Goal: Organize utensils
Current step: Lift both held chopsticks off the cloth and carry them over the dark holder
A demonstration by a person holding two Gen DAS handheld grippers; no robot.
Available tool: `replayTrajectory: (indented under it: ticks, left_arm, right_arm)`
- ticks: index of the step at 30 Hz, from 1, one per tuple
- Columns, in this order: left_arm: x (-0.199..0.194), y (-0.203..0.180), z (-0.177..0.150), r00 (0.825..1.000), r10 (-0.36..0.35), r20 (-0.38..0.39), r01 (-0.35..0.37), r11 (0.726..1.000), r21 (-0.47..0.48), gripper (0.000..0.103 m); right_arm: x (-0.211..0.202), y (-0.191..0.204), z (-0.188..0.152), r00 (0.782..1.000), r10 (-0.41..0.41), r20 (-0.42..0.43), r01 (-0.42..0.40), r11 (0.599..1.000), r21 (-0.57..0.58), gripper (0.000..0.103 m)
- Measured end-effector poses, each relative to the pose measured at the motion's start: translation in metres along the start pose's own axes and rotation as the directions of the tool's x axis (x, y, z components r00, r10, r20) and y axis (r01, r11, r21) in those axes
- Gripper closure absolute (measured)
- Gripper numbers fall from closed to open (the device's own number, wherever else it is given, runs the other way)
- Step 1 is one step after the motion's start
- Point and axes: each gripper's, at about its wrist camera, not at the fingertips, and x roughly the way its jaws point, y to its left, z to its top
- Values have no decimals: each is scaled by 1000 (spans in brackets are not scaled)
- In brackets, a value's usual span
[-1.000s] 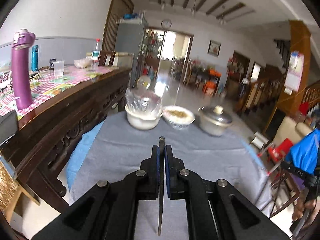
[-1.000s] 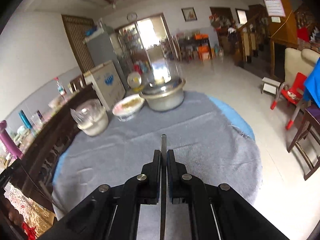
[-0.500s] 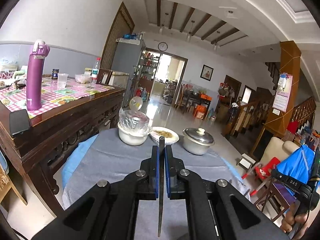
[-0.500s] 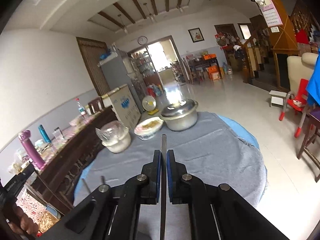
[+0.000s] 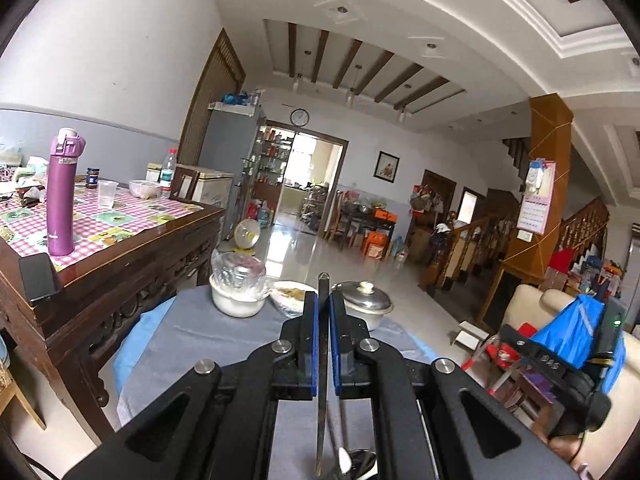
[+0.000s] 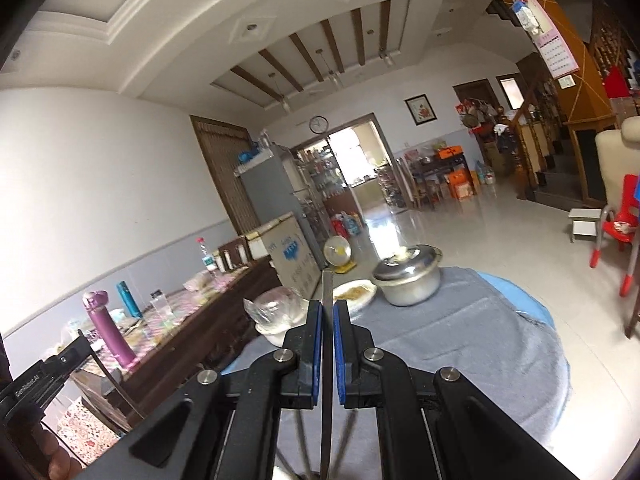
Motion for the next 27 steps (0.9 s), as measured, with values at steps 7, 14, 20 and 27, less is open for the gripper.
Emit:
replayTrajectory:
  ticks: [7, 14, 20, 27]
  left_arm:
    - [-11, -14, 9, 999, -40, 27, 41, 999, -4, 98]
    - [2, -27, 4, 997, -78, -2, 78, 997, 1, 98]
    - [12, -38, -6, 996, -83, -15, 83, 996, 34, 98]
    - [19, -40, -13, 995, -89, -34, 90, 996, 28, 98]
  right_arm:
    - [5, 27, 5, 997, 33, 66, -31, 999, -35, 96]
    - [14, 42, -15, 994, -2, 107, 9, 998, -67, 96]
    - [19, 38, -29, 995, -25, 96, 32, 997, -73, 96]
    - [16, 32, -34, 993, -43, 107, 49, 997, -59, 96]
